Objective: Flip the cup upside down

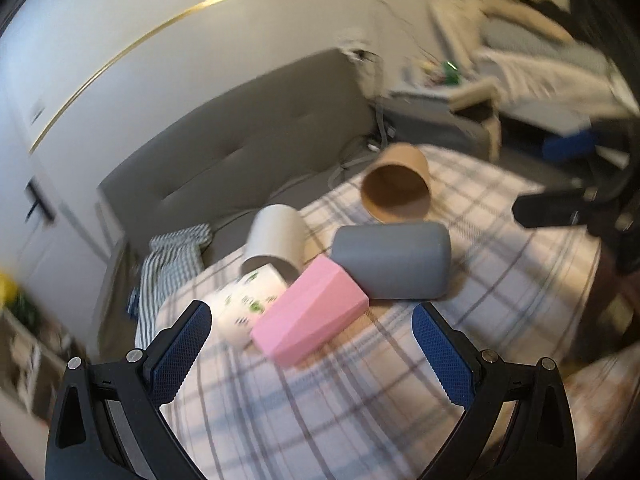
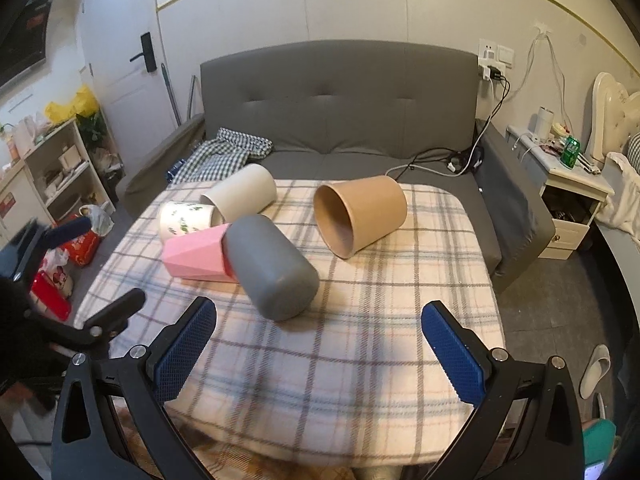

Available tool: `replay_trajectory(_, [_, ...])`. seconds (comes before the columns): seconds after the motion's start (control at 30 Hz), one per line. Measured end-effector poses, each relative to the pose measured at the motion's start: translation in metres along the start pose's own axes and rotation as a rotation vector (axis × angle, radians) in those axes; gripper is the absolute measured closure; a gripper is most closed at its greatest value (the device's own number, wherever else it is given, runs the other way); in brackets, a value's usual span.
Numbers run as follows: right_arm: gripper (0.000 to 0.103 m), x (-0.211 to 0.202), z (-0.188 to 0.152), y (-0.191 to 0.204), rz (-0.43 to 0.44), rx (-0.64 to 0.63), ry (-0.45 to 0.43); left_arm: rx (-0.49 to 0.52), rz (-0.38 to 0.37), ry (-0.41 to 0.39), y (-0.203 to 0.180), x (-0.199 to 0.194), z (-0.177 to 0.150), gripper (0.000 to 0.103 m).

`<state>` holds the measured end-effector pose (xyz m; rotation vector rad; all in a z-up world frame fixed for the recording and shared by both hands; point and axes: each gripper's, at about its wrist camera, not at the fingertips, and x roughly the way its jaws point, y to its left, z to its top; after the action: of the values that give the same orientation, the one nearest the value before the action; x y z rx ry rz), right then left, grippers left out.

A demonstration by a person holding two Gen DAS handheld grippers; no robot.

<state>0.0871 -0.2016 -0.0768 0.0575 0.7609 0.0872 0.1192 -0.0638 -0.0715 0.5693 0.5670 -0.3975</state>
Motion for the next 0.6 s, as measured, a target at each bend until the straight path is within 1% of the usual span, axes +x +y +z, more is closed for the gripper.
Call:
replay_trajectory(0.1, [0.000,0.015,-0.002,-0.005,0.001,0.016,0.030,0.116,-0.011,0.009,-0.006,0.027,0.000,0.000])
replay_trajectory(0.17, [0.000,0.024,-0.005,-0.008,0.005,0.026,0.053,0.179,-0.022,0.028,-0.008,0.045,-0.003,0.000])
replay_trajectory(0.2, [0.000,0.029,-0.006,-0.010,0.007,0.031,0.067,0.195,-0.023,0.035,-0.008,0.052,-0.004,0.000])
replay_trajectory(0.27, [0.000,0.037,-0.007,-0.012,0.016,0.042,0.093,0.211,-0.050,0.052,-0.006,0.064,-0.007,0.000])
replay_trajectory(0.33, [0.000,0.043,-0.009,-0.014,0.021,0.043,0.101,0.222,-0.063,0.055,-0.004,0.073,-0.008,0.001])
replay_trajectory(0.47, [0.000,0.053,-0.006,-0.017,0.037,0.058,0.119,0.249,-0.065,0.067,-0.009,0.087,-0.010,0.001])
replay_trajectory(0.6, [0.000,0.060,-0.004,-0.019,0.041,0.067,0.125,0.276,-0.094,0.089,-0.012,0.098,-0.014,0.002])
